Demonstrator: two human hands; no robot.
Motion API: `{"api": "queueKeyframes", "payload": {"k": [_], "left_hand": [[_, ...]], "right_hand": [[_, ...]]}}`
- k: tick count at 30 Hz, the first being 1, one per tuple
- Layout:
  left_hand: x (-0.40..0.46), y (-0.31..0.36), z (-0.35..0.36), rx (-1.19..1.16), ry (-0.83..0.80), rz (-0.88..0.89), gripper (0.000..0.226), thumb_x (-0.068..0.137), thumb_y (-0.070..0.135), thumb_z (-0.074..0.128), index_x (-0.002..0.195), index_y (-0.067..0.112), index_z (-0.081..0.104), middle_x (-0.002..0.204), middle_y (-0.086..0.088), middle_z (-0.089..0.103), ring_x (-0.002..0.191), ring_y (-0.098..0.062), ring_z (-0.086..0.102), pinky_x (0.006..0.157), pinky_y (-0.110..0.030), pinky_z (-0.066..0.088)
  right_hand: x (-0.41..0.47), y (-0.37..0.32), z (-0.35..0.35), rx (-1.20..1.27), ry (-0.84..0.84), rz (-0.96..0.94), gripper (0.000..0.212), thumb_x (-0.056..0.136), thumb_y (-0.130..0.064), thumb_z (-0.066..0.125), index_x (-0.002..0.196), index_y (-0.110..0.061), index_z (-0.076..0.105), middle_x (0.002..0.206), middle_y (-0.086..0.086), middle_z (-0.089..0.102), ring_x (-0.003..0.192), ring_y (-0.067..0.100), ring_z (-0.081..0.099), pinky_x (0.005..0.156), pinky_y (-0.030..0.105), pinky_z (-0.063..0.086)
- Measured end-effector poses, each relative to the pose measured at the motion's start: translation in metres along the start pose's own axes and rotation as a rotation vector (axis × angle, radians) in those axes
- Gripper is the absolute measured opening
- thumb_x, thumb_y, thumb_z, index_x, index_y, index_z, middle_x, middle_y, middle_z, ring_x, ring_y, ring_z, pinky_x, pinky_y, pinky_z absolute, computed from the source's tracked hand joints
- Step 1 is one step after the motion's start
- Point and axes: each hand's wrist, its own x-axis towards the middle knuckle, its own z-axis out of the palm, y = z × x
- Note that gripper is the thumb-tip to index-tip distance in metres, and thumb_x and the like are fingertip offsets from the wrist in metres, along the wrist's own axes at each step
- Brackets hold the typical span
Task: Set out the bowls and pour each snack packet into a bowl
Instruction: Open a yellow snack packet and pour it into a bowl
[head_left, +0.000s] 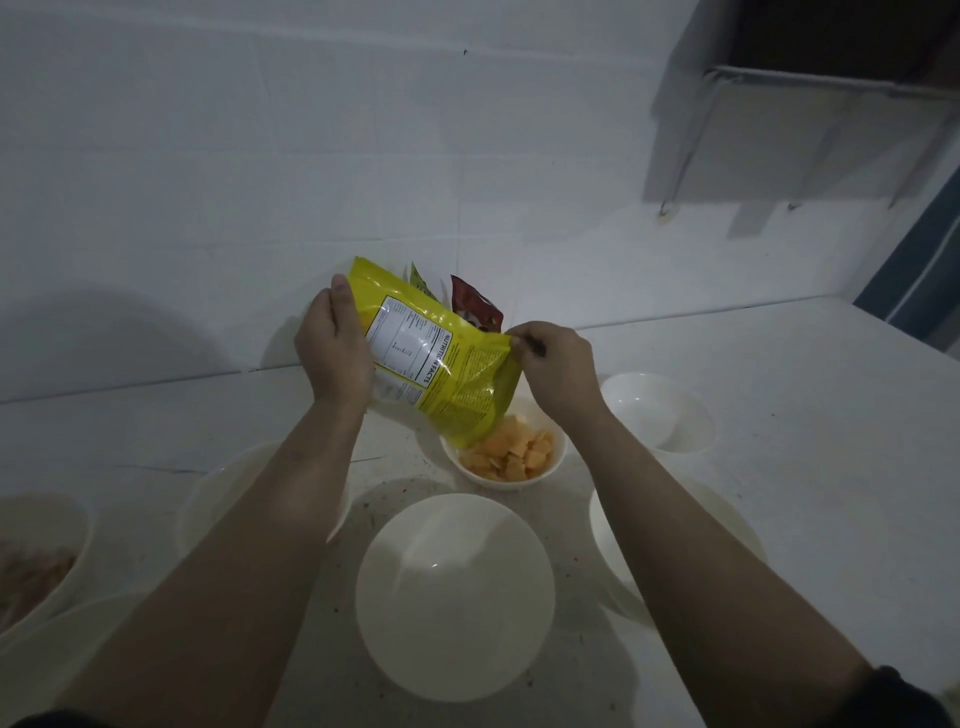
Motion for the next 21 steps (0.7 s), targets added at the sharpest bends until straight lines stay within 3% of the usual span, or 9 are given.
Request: {"api": "queueKeyframes", "payload": {"k": [3, 12, 17, 21], "left_hand": [[0.001, -0.001, 0.0001, 0.001, -0.004, -0.006, 0.047, 0.1, 0.048, 0.037, 0.059, 0.026, 0.032, 0.057, 0.007, 0.036, 0.057, -0.014, 0.036, 0.058, -0.037, 0.037], [0.0026, -0.0003, -0.0056, 0.018, 0.033, 0.008, 0.046, 0.103, 0.038, 0.038, 0.059, 0.024, 0.03, 0.057, 0.007, 0.033, 0.052, -0.004, 0.032, 0.055, -0.022, 0.03], [0.0029, -0.0017, -0.0069, -0.014, 0.046, -0.028, 0.046, 0.101, 0.043, 0.038, 0.059, 0.024, 0.031, 0.057, 0.008, 0.035, 0.055, -0.01, 0.034, 0.058, -0.032, 0.034], [0.0019, 0.0004, -0.0056, -0.036, 0.05, -0.033, 0.046, 0.102, 0.04, 0.038, 0.06, 0.022, 0.032, 0.058, 0.008, 0.035, 0.054, -0.006, 0.033, 0.057, -0.026, 0.032]], "right_hand": [[-0.0006, 0.0016, 0.0008, 0.02, 0.0, 0.006, 0.021, 0.094, -0.008, 0.055, 0.103, -0.009, 0.075, 0.092, 0.003, 0.072, 0.081, 0.012, 0.055, 0.063, -0.003, 0.033], [0.002, -0.0008, 0.0045, 0.044, -0.011, -0.024, 0.02, 0.095, -0.008, 0.055, 0.102, -0.008, 0.074, 0.087, 0.0, 0.07, 0.079, 0.012, 0.057, 0.063, -0.002, 0.034], [0.0038, -0.0041, 0.005, 0.023, -0.01, -0.065, 0.019, 0.095, -0.007, 0.056, 0.1, -0.007, 0.074, 0.082, -0.001, 0.067, 0.067, 0.002, 0.053, 0.06, -0.001, 0.034], [0.0074, -0.0058, 0.0035, 0.034, 0.003, -0.087, 0.019, 0.094, -0.005, 0.056, 0.099, -0.007, 0.075, 0.086, 0.002, 0.071, 0.072, 0.009, 0.055, 0.062, 0.0, 0.035]]}}
